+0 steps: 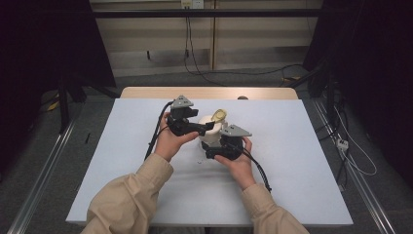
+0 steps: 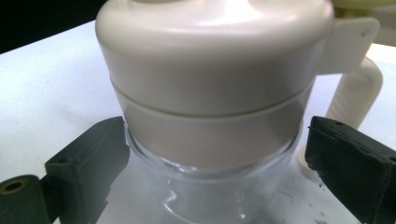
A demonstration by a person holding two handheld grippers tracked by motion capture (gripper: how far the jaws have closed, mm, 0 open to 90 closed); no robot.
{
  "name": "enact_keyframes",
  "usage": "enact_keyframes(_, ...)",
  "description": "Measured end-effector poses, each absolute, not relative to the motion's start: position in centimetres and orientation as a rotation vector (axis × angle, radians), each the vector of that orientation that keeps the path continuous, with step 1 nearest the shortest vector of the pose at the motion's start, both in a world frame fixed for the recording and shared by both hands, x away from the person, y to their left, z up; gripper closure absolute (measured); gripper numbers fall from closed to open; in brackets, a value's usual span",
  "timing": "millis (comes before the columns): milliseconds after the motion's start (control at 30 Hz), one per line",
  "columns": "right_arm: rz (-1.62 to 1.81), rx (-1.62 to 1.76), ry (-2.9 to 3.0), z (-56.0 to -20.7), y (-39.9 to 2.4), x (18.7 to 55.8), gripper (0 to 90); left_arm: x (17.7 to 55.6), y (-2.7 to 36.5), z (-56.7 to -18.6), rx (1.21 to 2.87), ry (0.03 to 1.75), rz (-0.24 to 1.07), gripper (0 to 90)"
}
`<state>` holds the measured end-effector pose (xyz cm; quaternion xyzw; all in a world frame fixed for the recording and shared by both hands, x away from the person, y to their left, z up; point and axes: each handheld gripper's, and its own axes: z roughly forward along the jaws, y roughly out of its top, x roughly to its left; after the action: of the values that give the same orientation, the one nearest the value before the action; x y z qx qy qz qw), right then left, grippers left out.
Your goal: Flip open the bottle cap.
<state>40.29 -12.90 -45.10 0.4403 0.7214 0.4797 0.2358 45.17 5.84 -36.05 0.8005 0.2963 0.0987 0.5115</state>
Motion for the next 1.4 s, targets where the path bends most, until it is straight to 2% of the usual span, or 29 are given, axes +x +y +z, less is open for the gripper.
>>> enact_keyframes(600,1.347,1.161,2.003,-44.0,-15.2,37.5,6.1,43.4,8.5,-36.4,1.915,0.666,0.234,11.2)
enact_keyframes(1400,1.36,1.161,1.978,-43.7,-18.9,34.7,6.7,40.6,13.6,-38.9,1.904,0.697,0.238,10.2)
